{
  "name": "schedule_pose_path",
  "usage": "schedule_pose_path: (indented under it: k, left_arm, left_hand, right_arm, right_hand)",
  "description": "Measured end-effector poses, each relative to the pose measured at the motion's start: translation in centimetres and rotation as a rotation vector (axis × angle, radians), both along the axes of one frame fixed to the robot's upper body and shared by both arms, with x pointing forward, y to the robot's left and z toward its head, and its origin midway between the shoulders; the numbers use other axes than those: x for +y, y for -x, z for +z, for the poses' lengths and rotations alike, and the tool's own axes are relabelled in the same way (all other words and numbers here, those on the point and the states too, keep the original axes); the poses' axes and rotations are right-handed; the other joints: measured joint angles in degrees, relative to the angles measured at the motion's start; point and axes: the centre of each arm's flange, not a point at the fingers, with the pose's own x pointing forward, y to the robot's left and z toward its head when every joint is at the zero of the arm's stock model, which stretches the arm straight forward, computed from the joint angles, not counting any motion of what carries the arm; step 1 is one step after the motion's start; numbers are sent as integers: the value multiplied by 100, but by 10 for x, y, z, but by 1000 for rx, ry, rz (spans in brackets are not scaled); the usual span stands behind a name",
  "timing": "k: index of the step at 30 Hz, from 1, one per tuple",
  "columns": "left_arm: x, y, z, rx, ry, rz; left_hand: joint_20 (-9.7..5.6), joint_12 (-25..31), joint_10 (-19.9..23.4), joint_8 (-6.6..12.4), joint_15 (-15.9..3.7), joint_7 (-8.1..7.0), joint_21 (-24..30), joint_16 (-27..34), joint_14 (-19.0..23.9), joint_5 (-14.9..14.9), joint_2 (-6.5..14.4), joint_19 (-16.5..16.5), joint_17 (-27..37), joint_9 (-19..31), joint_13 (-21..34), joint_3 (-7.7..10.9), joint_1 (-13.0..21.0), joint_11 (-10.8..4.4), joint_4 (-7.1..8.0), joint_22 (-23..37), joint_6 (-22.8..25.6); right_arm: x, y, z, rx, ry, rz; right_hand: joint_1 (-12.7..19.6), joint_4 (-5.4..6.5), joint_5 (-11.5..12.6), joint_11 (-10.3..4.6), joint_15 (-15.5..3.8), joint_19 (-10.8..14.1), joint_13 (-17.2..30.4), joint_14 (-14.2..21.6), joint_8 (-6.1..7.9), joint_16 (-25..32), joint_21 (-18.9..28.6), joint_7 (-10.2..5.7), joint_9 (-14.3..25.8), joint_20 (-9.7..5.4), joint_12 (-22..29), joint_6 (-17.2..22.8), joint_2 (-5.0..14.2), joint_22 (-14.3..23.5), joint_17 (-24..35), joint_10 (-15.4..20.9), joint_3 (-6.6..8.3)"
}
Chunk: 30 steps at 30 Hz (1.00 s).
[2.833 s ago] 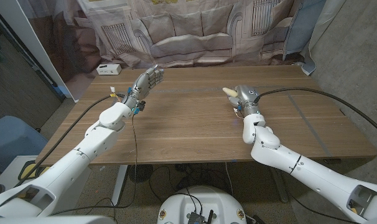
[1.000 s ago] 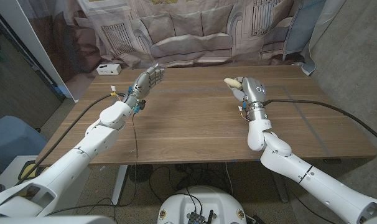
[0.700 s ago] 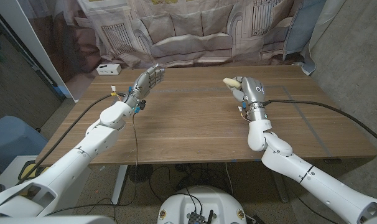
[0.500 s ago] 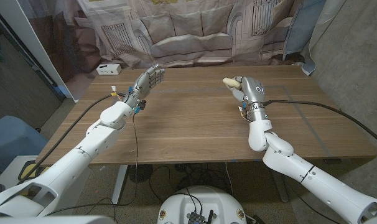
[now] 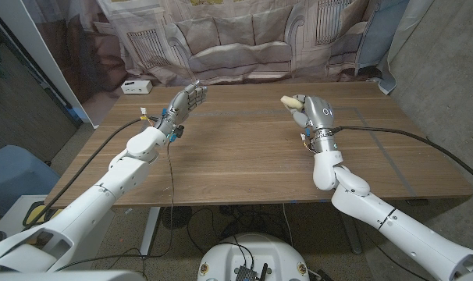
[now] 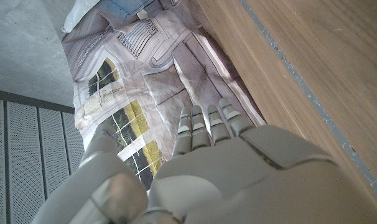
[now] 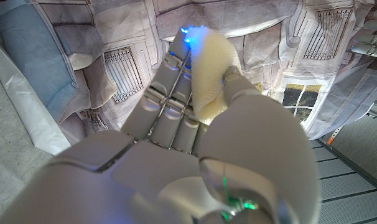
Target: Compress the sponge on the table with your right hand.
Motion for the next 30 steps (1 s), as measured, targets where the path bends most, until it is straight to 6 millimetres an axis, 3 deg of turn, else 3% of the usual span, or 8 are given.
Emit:
schedule_pose_path:
  k: [8,30]
  left_arm:
    - [0,0,1,2,-3,0]
    - [-2,1,3,0,-6,1]
  left_hand:
    - [0,0,0,0,0,0,0,0,0,0,0,0,0,0,0,0,0,0,0,0,0]
    - [0,0,0,0,0,0,0,0,0,0,0,0,0,0,0,0,0,0,0,0,-1]
  right_arm:
    - [-2,0,0,-1,-3,0]
    - [-5,0,0,3,-9,3]
  right_hand:
    - [-132,31,2,-11,13,-87,-27,-152,-82,-73,0,13,-19,69,-86,-50,-132,-27,20,-133,-125]
    - [-131,10,1,47,22,-147,-80,-240,-82,-39,43,-1,-19,68,-105,-97,-67,-53,152,-194,-191]
